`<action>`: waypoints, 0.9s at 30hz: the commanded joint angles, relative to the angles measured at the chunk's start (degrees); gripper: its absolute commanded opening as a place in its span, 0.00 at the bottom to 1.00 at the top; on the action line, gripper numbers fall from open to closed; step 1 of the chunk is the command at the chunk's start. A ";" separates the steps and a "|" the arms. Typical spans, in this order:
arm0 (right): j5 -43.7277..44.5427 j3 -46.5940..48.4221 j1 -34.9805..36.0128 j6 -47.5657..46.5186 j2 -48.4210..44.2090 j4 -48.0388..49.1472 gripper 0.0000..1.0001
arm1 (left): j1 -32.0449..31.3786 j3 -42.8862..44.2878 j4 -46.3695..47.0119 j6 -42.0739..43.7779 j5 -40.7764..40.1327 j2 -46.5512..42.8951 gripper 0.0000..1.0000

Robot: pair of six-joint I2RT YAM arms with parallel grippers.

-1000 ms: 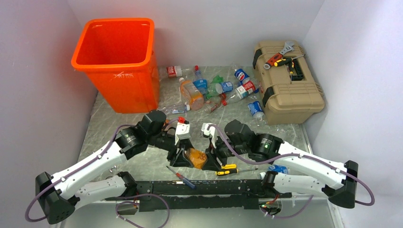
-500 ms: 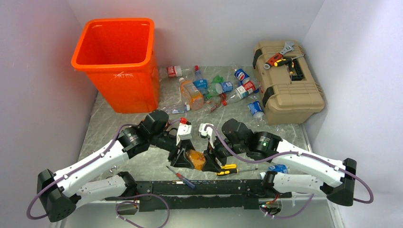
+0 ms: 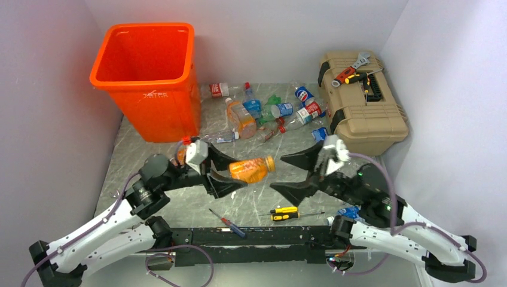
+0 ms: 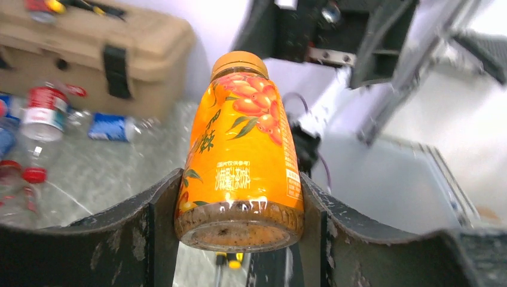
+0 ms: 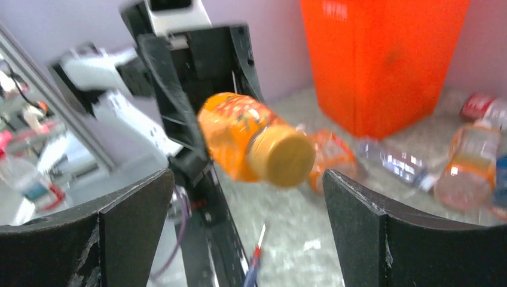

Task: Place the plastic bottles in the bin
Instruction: Pick up the plastic bottle at the center of the board.

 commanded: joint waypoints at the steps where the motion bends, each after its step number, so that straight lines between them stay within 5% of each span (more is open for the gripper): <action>1: 5.87 -7.10 0.04 4.44 -5.20 18.61 1.00 | -0.13 -6.14 23.28 -12.95 -19.70 -3.75 0.00; 12: 8.95 -15.03 0.04 14.98 5.51 52.07 0.97 | -0.18 -11.62 52.84 -28.78 -16.13 5.79 0.00; 27: 10.36 -14.41 -0.05 21.69 16.85 67.79 0.87 | -0.12 -13.60 55.04 -31.06 -14.65 6.56 0.00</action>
